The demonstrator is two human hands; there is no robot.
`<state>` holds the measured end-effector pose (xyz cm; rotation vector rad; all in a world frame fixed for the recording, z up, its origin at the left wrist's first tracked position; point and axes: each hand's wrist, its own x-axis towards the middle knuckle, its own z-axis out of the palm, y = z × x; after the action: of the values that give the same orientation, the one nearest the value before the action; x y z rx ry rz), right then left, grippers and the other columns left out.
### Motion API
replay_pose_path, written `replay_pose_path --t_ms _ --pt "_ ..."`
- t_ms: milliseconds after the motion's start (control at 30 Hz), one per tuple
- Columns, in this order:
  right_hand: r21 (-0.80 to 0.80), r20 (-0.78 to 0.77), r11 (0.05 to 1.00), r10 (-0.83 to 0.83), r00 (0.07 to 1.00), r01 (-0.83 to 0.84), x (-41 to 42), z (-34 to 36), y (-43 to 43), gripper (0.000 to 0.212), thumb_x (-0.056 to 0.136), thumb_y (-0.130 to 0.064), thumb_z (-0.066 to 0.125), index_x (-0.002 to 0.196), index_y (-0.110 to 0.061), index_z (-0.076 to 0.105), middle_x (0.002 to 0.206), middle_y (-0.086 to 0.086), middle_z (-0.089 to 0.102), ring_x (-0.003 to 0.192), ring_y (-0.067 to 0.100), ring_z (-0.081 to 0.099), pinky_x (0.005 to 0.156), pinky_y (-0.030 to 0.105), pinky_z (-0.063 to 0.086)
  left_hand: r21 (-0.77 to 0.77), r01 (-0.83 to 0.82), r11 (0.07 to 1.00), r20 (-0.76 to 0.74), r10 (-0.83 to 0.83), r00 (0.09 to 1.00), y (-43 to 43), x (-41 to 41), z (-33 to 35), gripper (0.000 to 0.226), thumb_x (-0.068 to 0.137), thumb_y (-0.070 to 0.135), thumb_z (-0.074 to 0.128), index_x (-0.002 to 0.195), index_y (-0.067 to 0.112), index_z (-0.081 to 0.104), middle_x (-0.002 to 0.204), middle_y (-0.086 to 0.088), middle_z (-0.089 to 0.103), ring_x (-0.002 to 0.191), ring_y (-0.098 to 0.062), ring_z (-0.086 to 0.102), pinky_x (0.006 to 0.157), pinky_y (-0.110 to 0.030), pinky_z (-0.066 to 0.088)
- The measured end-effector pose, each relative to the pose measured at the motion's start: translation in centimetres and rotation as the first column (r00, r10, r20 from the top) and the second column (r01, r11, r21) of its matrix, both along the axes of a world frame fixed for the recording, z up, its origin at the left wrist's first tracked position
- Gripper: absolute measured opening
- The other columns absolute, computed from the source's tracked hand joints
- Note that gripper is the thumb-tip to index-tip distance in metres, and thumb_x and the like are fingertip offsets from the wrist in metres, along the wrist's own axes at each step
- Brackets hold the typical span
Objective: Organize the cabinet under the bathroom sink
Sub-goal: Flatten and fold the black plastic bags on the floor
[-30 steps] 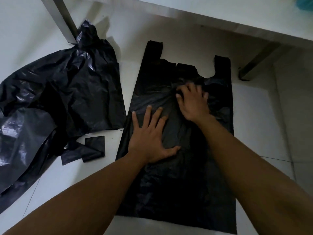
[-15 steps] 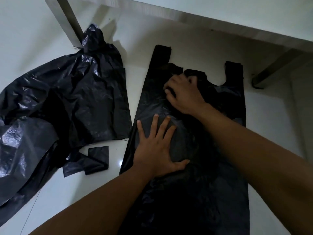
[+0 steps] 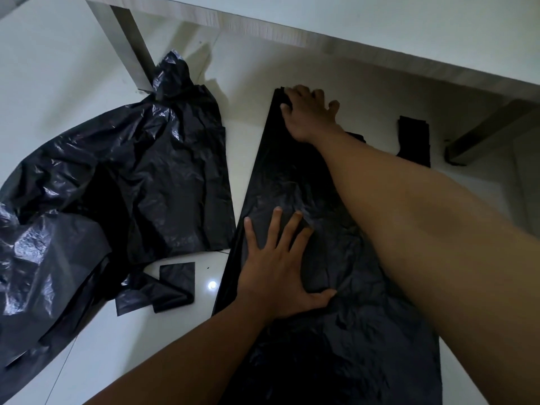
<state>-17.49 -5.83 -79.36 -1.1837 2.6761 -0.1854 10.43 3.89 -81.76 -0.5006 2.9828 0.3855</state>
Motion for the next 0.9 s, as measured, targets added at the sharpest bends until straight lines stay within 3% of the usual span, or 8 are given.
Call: replay_pose_path --t_ms 133,200,367,533,733,900 --pt "-0.313 -0.071 0.95 -0.04 0.997 0.016 4.1 1.8 5.0 0.045 0.102 -0.038 0.033 0.145 -0.028 0.041 0.145 0.0 0.044 0.131 0.023 0.038 0.106 0.047 0.023 -0.011 0.002 1.0 0.005 -0.002 1.0 -0.1 0.0 0.3 0.119 0.064 0.102 0.026 0.156 0.026 0.027 0.168 -0.001 0.008 0.154 -0.031 -0.012 0.11 -0.076 -0.005" --pt "-0.387 -0.127 0.922 -0.027 0.992 -0.024 7.1 1.5 9.5 0.036 0.1 -0.036 0.039 0.132 -0.027 0.052 0.131 0.0 0.052 0.12 0.02 0.044 0.098 0.043 0.027 -0.019 0.001 1.0 -0.001 -0.001 1.0 0.0 0.1 0.2 0.121 0.063 0.103 0.025 0.155 0.025 0.03 0.168 -0.001 0.01 0.154 -0.031 -0.01 0.11 -0.076 -0.004" --pt "-0.255 -0.119 0.962 -0.127 0.985 0.094 8.6 -1.9 20.0 0.027 0.1 -0.038 0.045 0.115 -0.019 0.059 0.117 0.006 0.052 0.111 0.026 0.047 0.094 0.043 0.031 -0.019 -0.001 1.0 -0.001 0.001 1.0 0.1 0.2 0.1 0.129 0.056 0.108 0.025 0.156 0.026 0.03 0.168 0.002 0.01 0.155 -0.029 -0.01 0.111 -0.075 -0.004" --pt "-0.154 -0.096 0.964 -0.233 0.968 0.217 5.1 -2.7 22.8 0.043 0.101 -0.048 0.038 0.133 -0.022 0.05 0.138 0.01 0.044 0.127 0.032 0.037 0.104 0.052 0.029 -0.033 -0.004 0.999 0.042 0.005 0.999 0.2 0.0 0.3 0.134 0.049 0.111 0.024 0.156 0.03 0.023 0.168 0.004 0.005 0.153 -0.026 -0.017 0.112 -0.074 -0.008" --pt "-0.111 -0.087 0.931 -0.358 0.93 0.348 -3.2 -2.2 22.2 0.054 0.101 -0.051 0.033 0.143 -0.018 0.042 0.15 0.014 0.035 0.137 0.036 0.03 0.108 0.054 0.024 -0.032 0.002 0.999 0.017 -0.001 1.0 0.3 -0.1 0.2 0.132 0.051 0.11 0.029 0.154 0.028 0.031 0.168 0.002 0.013 0.155 -0.027 -0.009 0.112 -0.076 -0.002" --pt "0.046 -0.012 0.893 -0.448 0.894 0.448 -7.9 -1.3 20.8 0.065 0.102 -0.053 0.024 0.155 -0.015 0.02 0.163 0.01 0.015 0.147 0.036 0.015 0.118 0.055 0.013 -0.031 -0.004 1.0 0.013 0.005 1.0 0.3 -0.1 0.3 0.131 0.05 0.11 0.03 0.152 0.028 0.033 0.167 0.003 0.016 0.155 -0.027 -0.005 0.112 -0.075 0.0"
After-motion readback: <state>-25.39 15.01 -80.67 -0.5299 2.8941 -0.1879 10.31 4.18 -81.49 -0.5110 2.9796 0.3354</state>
